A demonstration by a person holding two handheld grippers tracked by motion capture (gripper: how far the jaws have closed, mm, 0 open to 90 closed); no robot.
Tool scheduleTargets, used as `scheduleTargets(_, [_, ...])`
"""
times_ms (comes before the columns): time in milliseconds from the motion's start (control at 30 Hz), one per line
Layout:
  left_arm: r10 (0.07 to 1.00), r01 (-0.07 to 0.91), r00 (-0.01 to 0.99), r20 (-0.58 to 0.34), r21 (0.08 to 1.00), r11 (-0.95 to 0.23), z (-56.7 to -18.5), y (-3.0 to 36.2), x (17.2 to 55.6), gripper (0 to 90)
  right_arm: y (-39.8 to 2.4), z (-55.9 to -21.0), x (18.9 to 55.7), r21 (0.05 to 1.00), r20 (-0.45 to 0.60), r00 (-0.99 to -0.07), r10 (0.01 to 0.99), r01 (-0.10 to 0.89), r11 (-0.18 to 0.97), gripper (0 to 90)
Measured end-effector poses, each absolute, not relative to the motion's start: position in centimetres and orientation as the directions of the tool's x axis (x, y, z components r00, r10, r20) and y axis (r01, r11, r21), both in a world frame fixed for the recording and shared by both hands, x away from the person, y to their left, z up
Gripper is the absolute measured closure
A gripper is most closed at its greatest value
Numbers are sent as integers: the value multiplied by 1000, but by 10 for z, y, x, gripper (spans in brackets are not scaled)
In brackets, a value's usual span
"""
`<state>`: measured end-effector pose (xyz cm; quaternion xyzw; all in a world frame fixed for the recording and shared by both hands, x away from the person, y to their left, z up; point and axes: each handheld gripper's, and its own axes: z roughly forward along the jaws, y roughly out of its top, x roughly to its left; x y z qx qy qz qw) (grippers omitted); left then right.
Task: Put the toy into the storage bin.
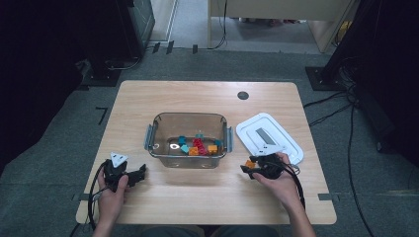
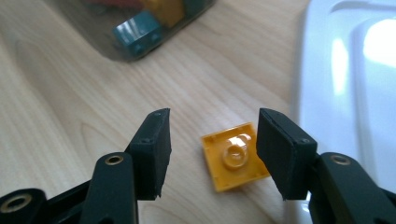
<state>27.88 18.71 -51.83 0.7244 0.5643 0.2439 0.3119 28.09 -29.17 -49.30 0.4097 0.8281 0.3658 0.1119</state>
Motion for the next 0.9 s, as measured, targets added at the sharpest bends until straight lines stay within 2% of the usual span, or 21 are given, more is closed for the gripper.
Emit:
scheduleTargets(367, [970,665,244,1,727,-168,-518,187,279,111,-291,-505,280,644,59,-640,766,610,461,436])
scheduleTargets(467, [970,666,244,1,727,-168,-518,187,279,111,-289,-507,280,643,39,-643,765,602,474,482])
scheduleTargets(600, [970,666,244,1,727,-168,-518,187,279,111,-288,-506,280,647,27,-637,771,599,472,599])
scheduleTargets(900, [970,666,244,1,727,-168,-518,187,279,111,-290,-499,280,665,75,-636,768,606,437,601])
